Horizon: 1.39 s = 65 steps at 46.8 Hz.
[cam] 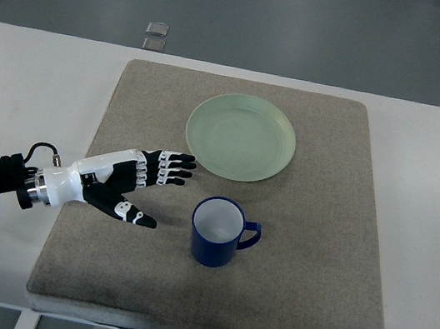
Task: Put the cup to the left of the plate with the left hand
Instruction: 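Reach the left hand down toward the blue mug near the robot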
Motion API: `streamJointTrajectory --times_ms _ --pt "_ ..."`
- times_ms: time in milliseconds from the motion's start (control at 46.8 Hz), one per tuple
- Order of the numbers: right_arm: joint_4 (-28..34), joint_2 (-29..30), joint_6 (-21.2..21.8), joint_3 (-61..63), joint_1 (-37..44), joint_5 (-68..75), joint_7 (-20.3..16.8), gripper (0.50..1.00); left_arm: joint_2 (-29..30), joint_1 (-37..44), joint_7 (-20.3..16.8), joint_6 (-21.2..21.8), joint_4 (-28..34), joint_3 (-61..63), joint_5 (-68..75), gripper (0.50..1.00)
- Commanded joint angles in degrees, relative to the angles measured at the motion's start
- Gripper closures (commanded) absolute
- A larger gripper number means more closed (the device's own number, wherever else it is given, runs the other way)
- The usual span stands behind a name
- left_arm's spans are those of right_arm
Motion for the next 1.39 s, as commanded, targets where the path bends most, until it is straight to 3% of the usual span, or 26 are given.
streamJointTrajectory --times_ms 0,513,812,1368 --pt "0.0 0.0 0.0 0.0 0.0 0.0 0.0 0.568 -1.4 -0.2 0.2 0.0 0.2 0.0 0.2 0.500" --pt "0.0 0.0 0.0 0.0 0.0 0.0 0.0 0.568 -3.8 -1.0 0.5 0.0 0.7 2.6 0.9 0.504" --pt "0.0 0.0 0.0 0.0 0.0 0.0 0.0 0.568 -5.4 -2.0 3.5 0.0 0.8 2.8 1.5 0.510" --pt "0.0 0.0 0.0 0.0 0.0 0.0 0.0 0.568 -7.5 -2.6 3.7 0.0 1.0 4.0 1.8 0.510"
